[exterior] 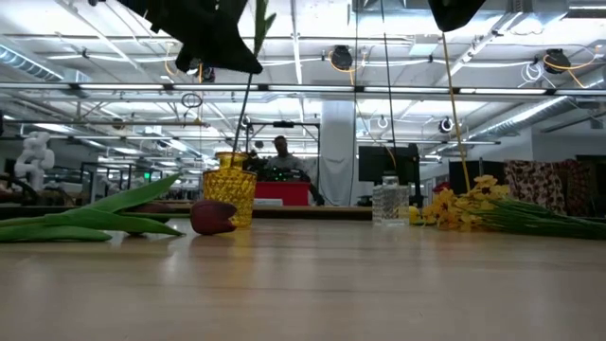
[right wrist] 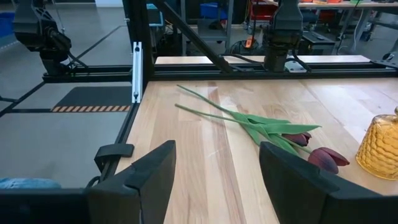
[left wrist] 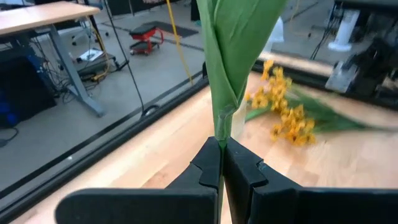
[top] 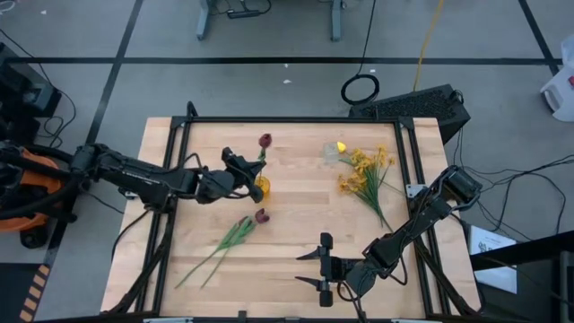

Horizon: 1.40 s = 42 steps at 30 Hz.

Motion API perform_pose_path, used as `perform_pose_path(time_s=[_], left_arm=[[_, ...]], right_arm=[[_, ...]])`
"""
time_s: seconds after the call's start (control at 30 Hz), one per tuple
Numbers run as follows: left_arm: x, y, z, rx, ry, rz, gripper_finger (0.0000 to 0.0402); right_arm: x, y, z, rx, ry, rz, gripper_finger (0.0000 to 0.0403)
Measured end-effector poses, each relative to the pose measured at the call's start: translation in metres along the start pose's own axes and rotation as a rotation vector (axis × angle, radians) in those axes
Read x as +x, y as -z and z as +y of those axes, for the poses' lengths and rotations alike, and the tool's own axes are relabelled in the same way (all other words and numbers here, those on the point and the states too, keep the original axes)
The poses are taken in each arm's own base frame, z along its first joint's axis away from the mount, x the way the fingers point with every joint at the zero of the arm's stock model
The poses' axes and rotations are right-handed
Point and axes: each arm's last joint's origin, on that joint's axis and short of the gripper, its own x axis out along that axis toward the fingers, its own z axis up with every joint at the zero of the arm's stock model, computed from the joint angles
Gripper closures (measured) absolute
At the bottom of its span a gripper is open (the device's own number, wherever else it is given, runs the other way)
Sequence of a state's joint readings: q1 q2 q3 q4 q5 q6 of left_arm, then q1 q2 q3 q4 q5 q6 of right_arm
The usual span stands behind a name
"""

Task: Sort flowers into vase by color
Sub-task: Put the violet tulip into the yellow vase

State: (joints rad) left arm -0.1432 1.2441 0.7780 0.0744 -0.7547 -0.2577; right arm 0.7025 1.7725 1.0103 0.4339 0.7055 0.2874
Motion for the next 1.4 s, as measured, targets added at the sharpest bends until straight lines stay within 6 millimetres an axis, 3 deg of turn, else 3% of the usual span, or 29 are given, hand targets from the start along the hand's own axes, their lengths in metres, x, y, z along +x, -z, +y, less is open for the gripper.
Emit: perform_pose_path(time_s=[0.6,1.4], left_arm=[[0.01,0.014,-0.007,-0.003,0.01,0.059,0.0391],[0.011,0.026,-0.009,-0.007,0.089,0.178,0.0277]], right_arm=[[0.0,0.0,0.0,0.0,0.0,0.0,0.0179],[0.0,0.001,0.0,-0.004,0.001,0.005,0.0179]])
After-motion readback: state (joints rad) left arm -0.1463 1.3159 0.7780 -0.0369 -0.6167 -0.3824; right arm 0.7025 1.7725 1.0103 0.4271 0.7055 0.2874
